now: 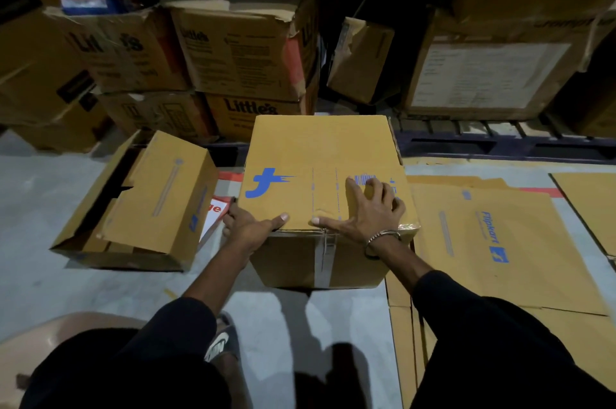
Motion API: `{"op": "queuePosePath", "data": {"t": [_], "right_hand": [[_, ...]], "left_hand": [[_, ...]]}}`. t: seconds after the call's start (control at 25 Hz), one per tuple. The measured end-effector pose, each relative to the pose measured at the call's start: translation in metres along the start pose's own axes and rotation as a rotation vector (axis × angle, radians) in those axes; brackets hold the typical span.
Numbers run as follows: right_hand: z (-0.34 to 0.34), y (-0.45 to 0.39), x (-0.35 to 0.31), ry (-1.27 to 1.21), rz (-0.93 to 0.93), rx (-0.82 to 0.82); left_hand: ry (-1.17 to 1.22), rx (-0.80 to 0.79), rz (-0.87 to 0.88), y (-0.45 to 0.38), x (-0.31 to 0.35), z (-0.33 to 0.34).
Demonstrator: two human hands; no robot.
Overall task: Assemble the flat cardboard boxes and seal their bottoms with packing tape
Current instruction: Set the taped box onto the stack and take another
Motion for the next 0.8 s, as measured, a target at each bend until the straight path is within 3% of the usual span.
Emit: {"op": "queuePosePath", "data": {"t": [0.28, 0.44, 0.52, 0.8], "right_hand": [[-0.003, -0.034, 0.004, -0.049, 0.072, 0.240], [-0.005, -0.037, 0.001, -0.168, 0.004, 0.063], [-0.003, -0.029, 0.001, -0.103, -0.061, -0.051], [0.005, -0.023, -0.006, -0.080, -0.022, 0.081]], "left_hand": [[0.019, 0.009, 0.016, 0.001, -0.003, 0.001], [0.034, 0.010, 0.032, 0.000, -0.003, 0.001], [0.043, 0.005, 0.037, -0.001, -0.001, 0.001], [0.062, 0.039, 0.051, 0.007, 0.003, -0.002]]}}
Point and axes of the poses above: each hand's wrist, its own y-axis away from the middle knuckle, its own z-axis out of the palm, x = y × z, the point moved 3 cm from there along -y, towards the middle knuckle, and after that the axes turned 5 degrees about -y, right-handed, at the moved point
